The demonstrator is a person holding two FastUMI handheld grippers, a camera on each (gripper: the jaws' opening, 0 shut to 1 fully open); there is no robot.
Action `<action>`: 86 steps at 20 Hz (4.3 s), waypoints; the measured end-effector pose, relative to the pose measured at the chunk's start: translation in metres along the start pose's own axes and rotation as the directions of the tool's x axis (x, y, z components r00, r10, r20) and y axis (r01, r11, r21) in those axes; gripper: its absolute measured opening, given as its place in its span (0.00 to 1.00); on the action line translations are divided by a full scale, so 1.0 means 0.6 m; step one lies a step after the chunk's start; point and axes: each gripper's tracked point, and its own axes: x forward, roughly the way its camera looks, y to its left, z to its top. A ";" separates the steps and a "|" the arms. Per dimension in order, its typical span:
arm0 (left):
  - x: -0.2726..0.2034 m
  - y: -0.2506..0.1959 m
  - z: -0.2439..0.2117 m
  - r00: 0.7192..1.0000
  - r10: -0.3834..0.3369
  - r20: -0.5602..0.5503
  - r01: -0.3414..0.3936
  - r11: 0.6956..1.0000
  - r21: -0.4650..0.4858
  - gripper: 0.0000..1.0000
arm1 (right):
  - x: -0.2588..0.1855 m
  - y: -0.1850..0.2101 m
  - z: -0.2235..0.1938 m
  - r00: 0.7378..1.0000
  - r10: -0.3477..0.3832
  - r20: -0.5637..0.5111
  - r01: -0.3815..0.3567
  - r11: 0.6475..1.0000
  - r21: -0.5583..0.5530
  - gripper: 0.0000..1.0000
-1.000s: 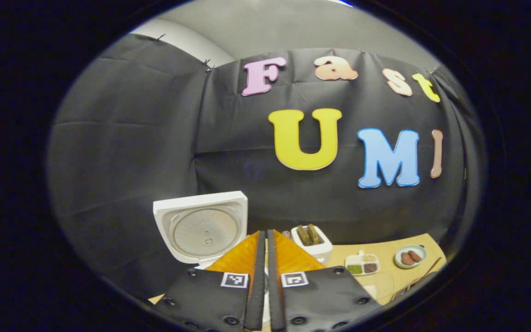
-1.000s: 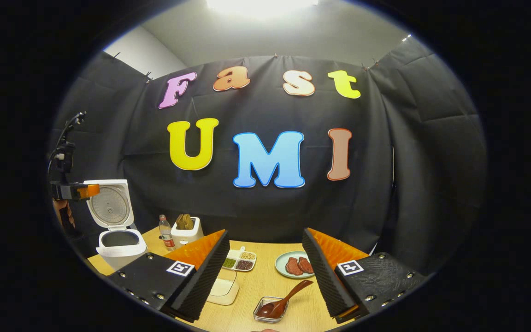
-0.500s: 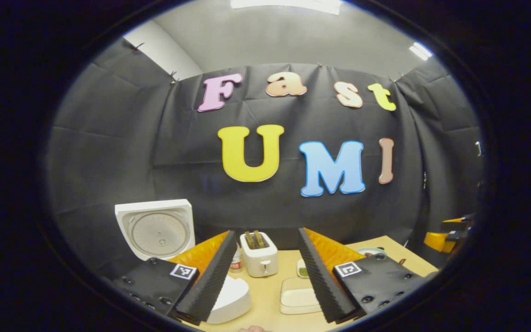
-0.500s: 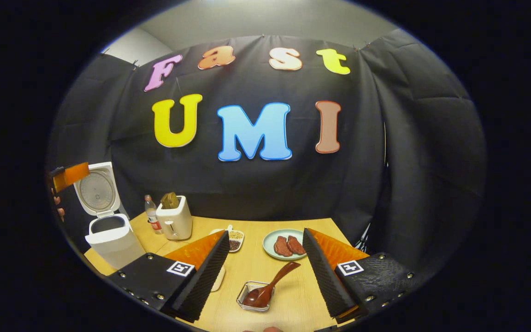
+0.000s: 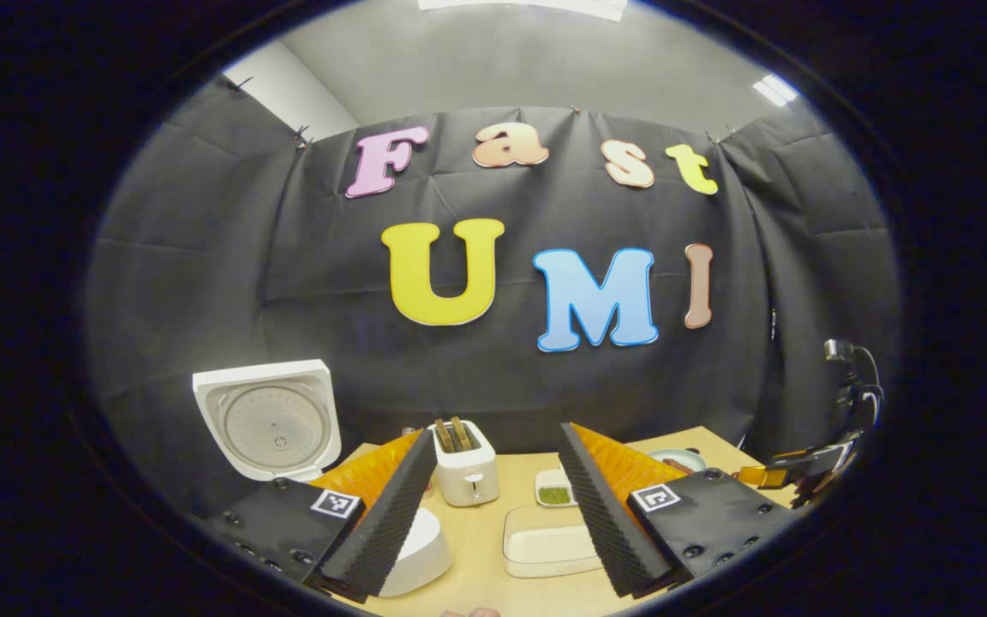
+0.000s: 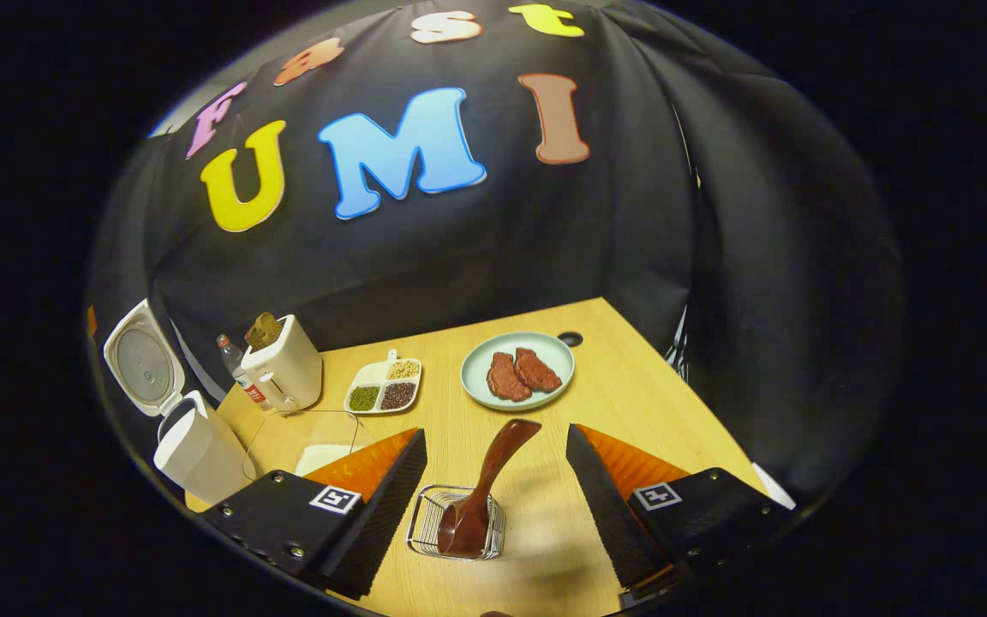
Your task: Close the left gripper, press the button to open the rice cooker; take a wooden spoon from the chopstick holder with the right hand, scoop a spoonful of rice and pour it into the rice cooker, then put the wooden spoon back into the chopstick holder.
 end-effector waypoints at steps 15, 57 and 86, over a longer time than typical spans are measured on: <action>0.004 0.026 -0.031 0.997 0.060 -0.055 -0.060 0.998 -0.008 0.99 | 0.139 0.017 -0.063 0.975 0.098 -0.202 -0.054 0.976 0.210 0.32; -0.017 0.216 -0.125 0.992 0.036 -0.123 -0.045 0.996 -0.072 0.99 | 0.182 0.523 -0.123 0.915 0.392 -0.099 -0.404 0.885 -0.232 0.07; -0.032 0.234 -0.097 0.999 -0.014 -0.044 0.012 0.999 -0.053 1.00 | 0.004 0.413 0.117 0.802 0.541 0.253 -0.513 0.407 0.756 0.07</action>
